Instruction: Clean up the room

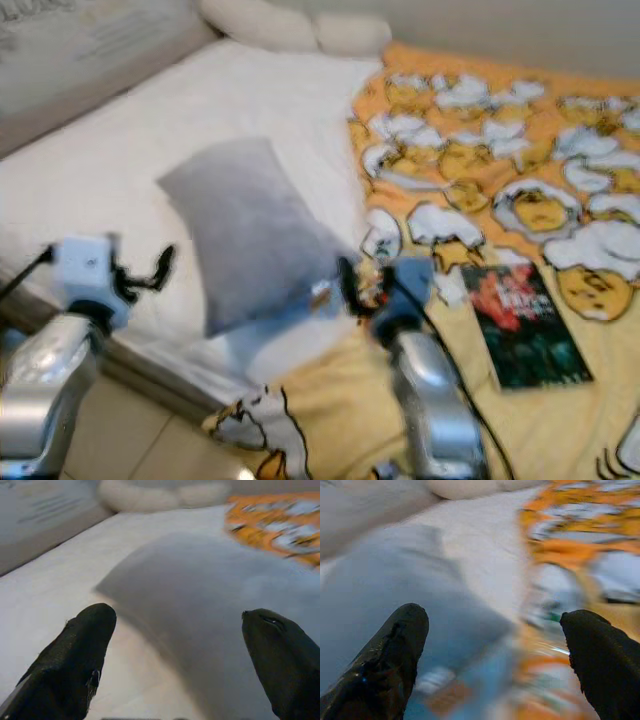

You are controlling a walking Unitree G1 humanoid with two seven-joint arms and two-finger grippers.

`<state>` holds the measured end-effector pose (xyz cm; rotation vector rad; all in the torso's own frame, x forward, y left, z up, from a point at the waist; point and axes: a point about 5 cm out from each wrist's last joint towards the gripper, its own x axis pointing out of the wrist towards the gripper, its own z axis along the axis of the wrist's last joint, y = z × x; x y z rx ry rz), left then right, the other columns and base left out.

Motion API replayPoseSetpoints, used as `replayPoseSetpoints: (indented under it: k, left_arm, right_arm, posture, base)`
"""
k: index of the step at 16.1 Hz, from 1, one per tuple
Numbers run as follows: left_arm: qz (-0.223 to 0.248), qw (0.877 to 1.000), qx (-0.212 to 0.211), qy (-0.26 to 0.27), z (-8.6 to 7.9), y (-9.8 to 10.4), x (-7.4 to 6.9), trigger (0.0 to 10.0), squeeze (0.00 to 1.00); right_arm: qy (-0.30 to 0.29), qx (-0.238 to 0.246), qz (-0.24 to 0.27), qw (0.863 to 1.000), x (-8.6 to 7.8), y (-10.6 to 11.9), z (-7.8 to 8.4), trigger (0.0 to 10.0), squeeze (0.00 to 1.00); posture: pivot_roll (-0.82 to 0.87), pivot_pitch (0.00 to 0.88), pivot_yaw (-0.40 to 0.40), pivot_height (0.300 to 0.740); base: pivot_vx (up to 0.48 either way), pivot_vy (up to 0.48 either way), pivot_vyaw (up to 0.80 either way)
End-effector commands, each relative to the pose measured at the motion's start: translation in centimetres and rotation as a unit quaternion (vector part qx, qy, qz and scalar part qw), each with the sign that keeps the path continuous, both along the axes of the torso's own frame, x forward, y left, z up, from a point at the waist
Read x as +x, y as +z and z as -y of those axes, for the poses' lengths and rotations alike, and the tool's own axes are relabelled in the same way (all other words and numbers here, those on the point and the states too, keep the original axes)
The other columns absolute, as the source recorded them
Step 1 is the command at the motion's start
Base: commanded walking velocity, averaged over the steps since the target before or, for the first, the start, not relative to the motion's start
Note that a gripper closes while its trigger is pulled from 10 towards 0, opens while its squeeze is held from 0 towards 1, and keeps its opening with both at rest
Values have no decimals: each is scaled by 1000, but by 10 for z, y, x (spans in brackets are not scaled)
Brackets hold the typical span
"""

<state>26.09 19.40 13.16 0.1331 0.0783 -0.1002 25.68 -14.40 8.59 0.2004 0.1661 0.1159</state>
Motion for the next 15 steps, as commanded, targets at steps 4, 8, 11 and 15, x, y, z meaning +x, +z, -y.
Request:
replayPoseSetpoints:
  k: [4,8,11,15]
  left_arm:
    - [-12,1000,19,-9,1,-7,1,10000,365]
    - [-14,1000,22,-14,5,-10,2,10000,373]
    - [-19,1000,13,-3,2,-16,4,10000,369]
    - [-18,1000,8,10,-3,-17,4,10000,369]
  right_arm:
    - [-15,-3,17,1000,4,12,2,10000,0]
    - [-23,-12,5,1000,9,10,7,10000,0]
    - [-19,-24,5,1000,12,11,4,10000,0]
    - [-16,-21,-4,1000,12,9,3,10000,0]
  posture:
    - [77,0,28,740]
    - [80,0,7,740]
    - [72,0,2,740]
    - [77,0,-2,740]
  base:
    - [0,394,-520]
    - [0,474,-611]
    - [0,476,0]
    - [0,472,0]
